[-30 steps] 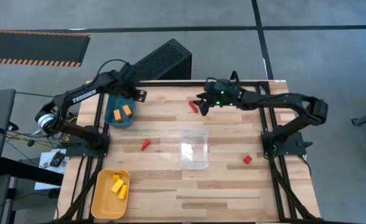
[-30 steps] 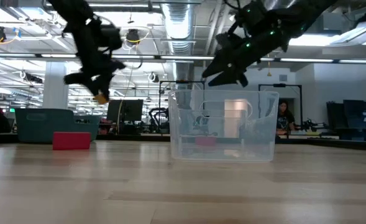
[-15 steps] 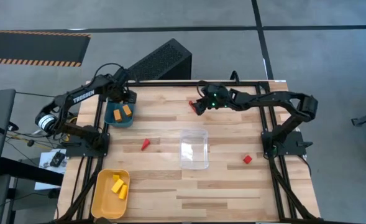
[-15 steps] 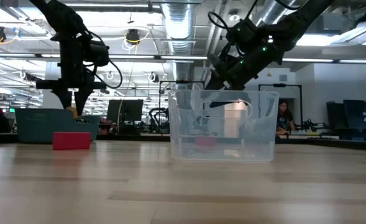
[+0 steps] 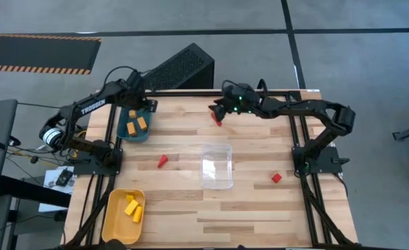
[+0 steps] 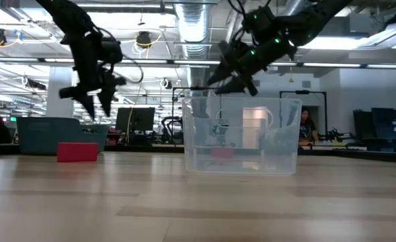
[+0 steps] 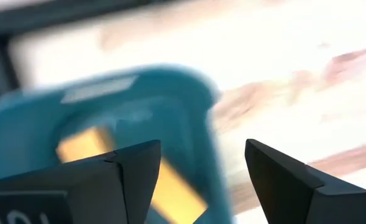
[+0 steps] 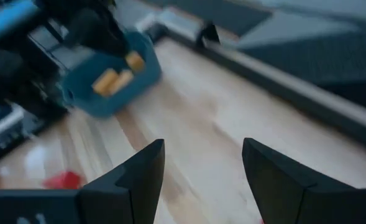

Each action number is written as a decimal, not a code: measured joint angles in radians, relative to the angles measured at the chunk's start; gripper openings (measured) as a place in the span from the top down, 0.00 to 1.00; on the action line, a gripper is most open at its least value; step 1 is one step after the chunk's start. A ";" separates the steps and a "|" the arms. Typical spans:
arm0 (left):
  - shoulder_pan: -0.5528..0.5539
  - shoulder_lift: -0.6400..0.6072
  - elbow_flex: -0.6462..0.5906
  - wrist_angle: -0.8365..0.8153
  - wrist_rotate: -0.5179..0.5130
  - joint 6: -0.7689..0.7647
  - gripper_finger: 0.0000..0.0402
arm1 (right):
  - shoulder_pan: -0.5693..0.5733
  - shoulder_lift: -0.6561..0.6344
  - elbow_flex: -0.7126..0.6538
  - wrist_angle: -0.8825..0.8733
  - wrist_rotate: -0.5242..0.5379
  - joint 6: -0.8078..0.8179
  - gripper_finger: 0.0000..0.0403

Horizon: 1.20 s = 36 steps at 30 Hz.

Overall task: Sort & place blocks by color
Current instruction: Put the left red block into the transparent bin

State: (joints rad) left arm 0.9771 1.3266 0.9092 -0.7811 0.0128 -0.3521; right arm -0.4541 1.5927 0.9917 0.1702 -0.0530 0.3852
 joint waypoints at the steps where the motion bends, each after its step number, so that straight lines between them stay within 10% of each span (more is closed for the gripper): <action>1: 0.000 0.000 0.016 0.014 0.010 0.023 0.45 | 0.001 0.009 0.022 0.010 0.000 -0.015 0.41; 16: 0.000 -0.001 0.302 0.156 0.014 0.528 0.48 | 0.162 0.519 0.783 -0.268 -0.085 -0.303 0.41; 28: -0.003 -0.053 0.325 -0.016 0.034 0.416 0.48 | 0.270 0.865 1.326 -0.641 -0.274 -0.594 0.41; 36: -0.038 -0.052 0.325 -0.081 0.002 0.306 0.48 | 0.358 0.936 1.359 -0.587 -0.316 -0.733 0.41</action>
State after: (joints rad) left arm 0.9391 1.2747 1.2339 -0.8621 0.0150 -0.0465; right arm -0.0960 2.5285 2.3505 -0.4169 -0.3691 -0.3483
